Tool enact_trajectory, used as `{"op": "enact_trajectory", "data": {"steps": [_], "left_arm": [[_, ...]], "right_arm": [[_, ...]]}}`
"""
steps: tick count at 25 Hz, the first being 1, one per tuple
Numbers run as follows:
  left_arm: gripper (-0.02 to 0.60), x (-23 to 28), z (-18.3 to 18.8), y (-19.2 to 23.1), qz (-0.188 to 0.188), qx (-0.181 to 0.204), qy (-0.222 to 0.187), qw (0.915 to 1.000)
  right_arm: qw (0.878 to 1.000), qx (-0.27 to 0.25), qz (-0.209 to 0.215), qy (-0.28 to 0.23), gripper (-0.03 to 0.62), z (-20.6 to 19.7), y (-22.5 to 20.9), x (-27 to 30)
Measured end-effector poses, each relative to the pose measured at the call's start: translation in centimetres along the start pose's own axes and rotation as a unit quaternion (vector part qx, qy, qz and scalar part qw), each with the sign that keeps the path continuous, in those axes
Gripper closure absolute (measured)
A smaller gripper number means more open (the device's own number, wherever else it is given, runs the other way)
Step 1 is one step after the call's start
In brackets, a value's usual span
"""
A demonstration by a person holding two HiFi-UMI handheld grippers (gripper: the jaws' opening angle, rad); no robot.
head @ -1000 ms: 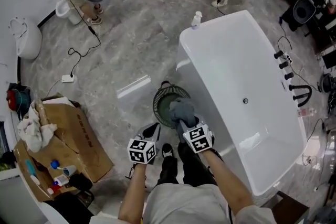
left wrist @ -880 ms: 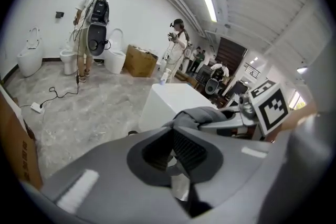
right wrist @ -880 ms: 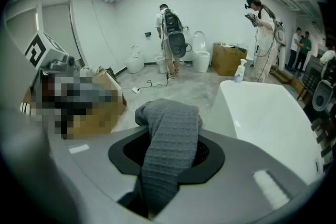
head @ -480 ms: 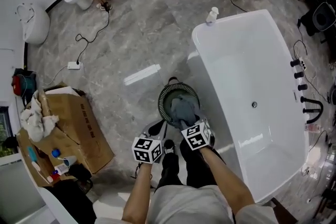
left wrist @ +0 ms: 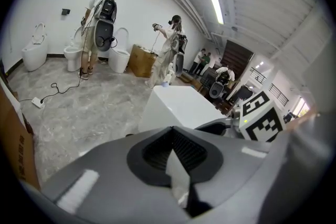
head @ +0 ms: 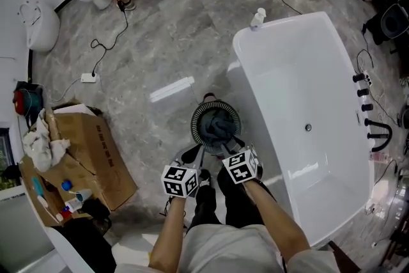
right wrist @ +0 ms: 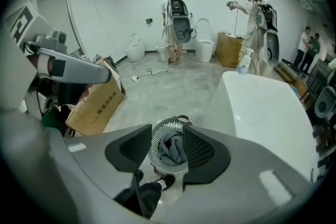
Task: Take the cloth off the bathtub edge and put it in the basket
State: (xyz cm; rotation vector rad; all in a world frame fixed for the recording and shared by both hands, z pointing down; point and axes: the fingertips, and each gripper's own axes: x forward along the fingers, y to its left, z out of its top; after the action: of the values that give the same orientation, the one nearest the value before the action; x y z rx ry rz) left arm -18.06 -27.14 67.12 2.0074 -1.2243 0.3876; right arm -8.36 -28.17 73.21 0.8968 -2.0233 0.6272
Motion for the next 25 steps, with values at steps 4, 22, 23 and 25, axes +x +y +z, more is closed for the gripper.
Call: {"op": "enact_trajectory", "data": {"steps": [4,22,23,25], "left_arm": [[0.528,-0.9,-0.2,0.0,-0.003,0.008,0.001,1.0000],[0.528,-8.7,-3.1,-1.9,-0.042,0.061,-0.003,0.9972],[0.528,-9.2,-3.5,-2.1,-0.044,0.064,-0.002,0.9970],[0.528,-10.1,-4.0,-2.3,-0.048,0.072,-0.002,0.9962]], "right_arm": [[1.000,0.010,-0.004,0.000,0.414,-0.8,0.8,-0.8],[0.991,0.079,-0.057,-0.092,0.414,-2.0,7.2,-10.0],[0.990,0.084,-0.060,-0.098,0.414,-2.2,7.7,-10.7],[0.987,0.096,-0.064,-0.112,0.414,-2.6,8.5,-11.9]]}}
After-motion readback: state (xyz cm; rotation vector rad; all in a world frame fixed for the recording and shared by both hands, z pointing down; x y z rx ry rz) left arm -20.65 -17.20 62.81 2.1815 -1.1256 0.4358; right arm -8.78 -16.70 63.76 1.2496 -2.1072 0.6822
